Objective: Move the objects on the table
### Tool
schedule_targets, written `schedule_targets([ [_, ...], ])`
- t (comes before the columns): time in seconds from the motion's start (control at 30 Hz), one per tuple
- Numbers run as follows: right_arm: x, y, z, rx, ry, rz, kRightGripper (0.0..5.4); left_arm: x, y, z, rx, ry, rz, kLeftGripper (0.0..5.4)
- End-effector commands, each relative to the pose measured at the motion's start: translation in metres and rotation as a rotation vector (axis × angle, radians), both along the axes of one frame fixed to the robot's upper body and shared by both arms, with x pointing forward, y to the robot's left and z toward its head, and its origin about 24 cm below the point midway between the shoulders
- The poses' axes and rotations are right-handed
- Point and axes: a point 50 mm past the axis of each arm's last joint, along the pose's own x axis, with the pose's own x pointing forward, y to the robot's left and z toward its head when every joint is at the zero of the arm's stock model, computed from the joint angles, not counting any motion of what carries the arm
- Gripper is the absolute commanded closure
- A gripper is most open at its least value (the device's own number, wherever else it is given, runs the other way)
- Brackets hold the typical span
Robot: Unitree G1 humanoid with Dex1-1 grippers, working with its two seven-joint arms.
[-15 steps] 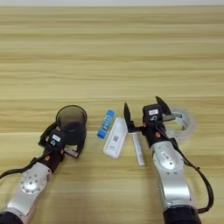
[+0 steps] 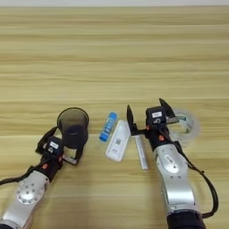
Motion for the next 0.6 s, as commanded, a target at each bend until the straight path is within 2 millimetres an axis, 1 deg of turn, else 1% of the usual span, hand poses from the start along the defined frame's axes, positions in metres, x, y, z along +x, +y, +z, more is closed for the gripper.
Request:
schedule_targets([
  [0.03, 0.000, 0.000, 0.001, -0.006, -0.008, -0.003, 0.00, -0.007, -0.002, -0.002, 0.021, 0.023, -0.044, 0.01],
  [0.4, -0.001, -0.001, 0.002, -0.007, -0.007, -0.005, 0.00, -0.021, -0.001, 0.003, 0.029, 0.028, -0.086, 0.01],
  [0.6, 0.000, -0.002, 0.001, -0.007, -0.006, -0.007, 0.00, -0.024, -0.001, 0.007, 0.037, 0.022, -0.104, 0.01],
])
